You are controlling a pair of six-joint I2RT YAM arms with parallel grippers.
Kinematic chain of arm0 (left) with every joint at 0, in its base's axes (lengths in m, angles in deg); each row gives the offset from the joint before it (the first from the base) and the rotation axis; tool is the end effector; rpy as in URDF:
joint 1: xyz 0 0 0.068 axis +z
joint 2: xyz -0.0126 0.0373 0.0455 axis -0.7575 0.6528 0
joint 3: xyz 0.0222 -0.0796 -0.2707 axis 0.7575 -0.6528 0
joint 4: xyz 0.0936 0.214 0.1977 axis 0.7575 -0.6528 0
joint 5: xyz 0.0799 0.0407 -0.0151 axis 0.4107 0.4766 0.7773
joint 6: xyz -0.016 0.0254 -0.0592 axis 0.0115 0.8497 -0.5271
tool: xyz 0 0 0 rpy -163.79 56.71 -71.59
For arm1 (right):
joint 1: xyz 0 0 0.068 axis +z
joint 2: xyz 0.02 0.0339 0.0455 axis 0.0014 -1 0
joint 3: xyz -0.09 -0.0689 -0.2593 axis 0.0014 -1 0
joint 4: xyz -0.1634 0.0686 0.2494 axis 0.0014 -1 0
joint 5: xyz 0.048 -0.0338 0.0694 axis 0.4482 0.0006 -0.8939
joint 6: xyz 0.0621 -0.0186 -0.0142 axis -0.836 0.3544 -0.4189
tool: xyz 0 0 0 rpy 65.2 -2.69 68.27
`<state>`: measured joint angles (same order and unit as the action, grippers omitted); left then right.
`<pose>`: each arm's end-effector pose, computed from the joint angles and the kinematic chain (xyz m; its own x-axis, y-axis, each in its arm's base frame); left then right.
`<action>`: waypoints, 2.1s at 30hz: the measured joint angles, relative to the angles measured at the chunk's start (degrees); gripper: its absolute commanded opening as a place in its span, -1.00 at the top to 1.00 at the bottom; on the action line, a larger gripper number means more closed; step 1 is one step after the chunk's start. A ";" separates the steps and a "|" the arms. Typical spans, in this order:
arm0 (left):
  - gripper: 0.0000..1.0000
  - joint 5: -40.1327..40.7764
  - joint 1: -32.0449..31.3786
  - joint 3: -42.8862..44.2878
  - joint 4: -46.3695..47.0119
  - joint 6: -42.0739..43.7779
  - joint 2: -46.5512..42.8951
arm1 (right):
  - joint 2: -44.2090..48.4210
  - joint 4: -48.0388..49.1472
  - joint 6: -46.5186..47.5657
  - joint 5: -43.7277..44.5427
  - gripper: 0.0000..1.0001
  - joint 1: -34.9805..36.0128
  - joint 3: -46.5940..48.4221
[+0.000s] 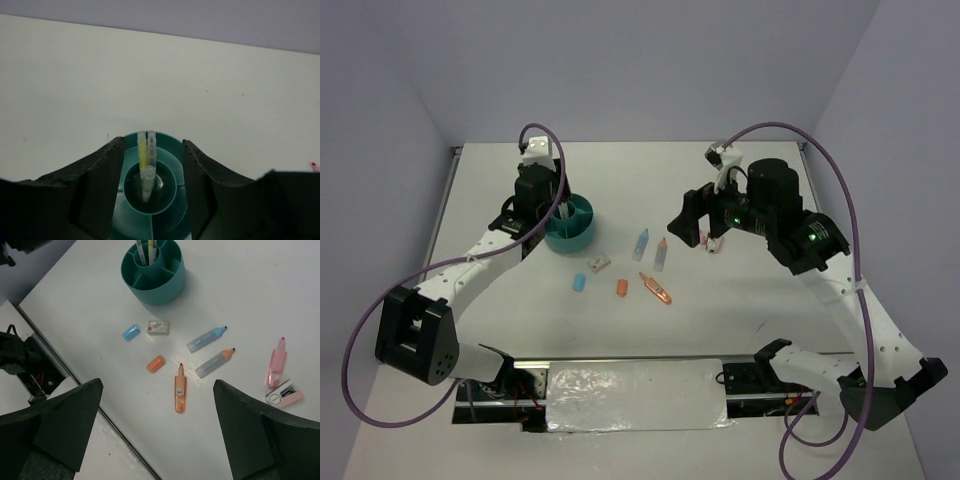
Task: Sort the stationery into containers
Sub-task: Place the pen in the storage box, then pick up the pen from the center of the board.
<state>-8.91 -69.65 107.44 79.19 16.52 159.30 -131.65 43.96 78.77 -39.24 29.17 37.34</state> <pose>0.3637 -0.1124 0.3048 -0.1627 -0.2356 -0.9581 -0.1130 0.9691 -0.2191 0.2192 0.1418 0.4475 -0.4011 -0.1472 -0.9041 -0.6891 0.6987 0.1920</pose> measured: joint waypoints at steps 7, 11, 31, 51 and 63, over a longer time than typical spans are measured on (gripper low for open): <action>-0.99 -2.08 0.00 -1.60 -4.11 -2.47 -4.04 | -7.41 1.42 -7.39 6.34 -0.99 0.55 -5.44; -0.99 -2.36 0.00 -0.31 -9.14 -3.85 -9.46 | -14.34 1.16 -14.34 14.43 -0.98 3.06 -6.78; -0.99 -6.71 -0.11 14.93 -50.86 -15.78 -24.59 | -50.12 4.35 -27.10 29.62 -0.15 7.72 1.03; -0.99 -13.75 -6.10 5.20 -60.85 -24.81 -19.85 | -44.96 11.47 -26.32 30.16 1.00 7.74 -7.02; -0.82 -10.49 -22.56 4.52 -51.25 -33.81 2.84 | -15.78 0.66 -18.62 33.07 1.00 7.74 -2.84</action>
<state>-19.40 -92.20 111.96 27.94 -17.29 162.15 -147.43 44.61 60.15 -6.17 36.91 34.50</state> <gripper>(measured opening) 0.927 0.347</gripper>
